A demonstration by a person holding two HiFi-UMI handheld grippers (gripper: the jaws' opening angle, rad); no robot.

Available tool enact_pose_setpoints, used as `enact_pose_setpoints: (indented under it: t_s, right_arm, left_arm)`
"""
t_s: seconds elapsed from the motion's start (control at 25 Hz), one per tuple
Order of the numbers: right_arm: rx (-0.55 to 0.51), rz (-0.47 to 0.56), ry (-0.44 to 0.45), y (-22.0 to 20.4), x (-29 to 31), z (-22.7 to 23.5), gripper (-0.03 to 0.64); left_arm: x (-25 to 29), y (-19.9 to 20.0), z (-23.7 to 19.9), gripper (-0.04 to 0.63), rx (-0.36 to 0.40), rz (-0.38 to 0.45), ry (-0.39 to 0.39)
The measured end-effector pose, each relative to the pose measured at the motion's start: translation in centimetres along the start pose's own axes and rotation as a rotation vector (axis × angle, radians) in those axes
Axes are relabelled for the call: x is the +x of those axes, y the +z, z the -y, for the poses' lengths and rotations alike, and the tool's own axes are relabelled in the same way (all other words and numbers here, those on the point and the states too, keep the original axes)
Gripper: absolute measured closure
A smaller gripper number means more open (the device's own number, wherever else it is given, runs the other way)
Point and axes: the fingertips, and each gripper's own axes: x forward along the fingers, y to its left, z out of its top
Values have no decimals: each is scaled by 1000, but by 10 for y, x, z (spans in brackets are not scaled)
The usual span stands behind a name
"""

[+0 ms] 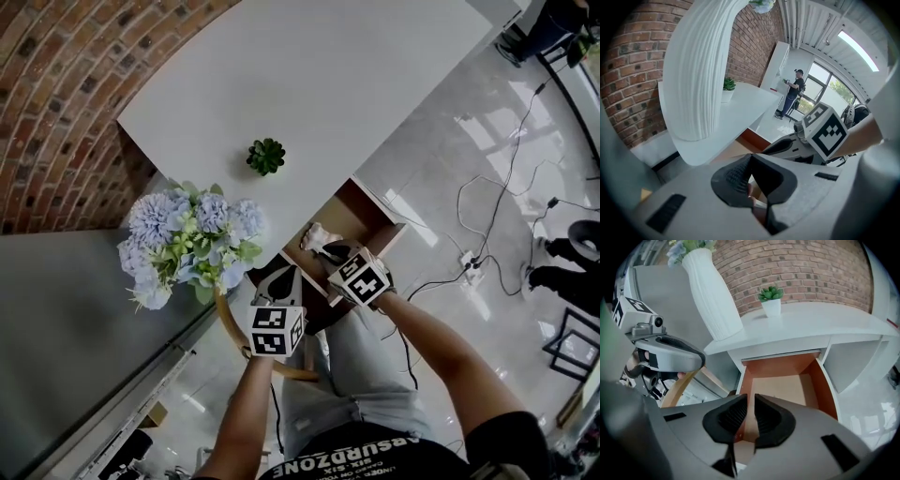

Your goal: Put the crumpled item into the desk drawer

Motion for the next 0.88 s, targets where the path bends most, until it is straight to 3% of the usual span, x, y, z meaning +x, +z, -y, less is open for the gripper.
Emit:
enact_pose_setpoints:
  t_s: [0.56, 0.88]
  right_arm:
    - [69, 101, -80, 6, -63, -11, 617]
    - [154, 161, -70, 17, -84, -24, 620]
  left_arm:
    - [-28, 15, 13, 598, -8, 35, 12]
    - [-47, 24, 16, 598, -33, 59, 25]
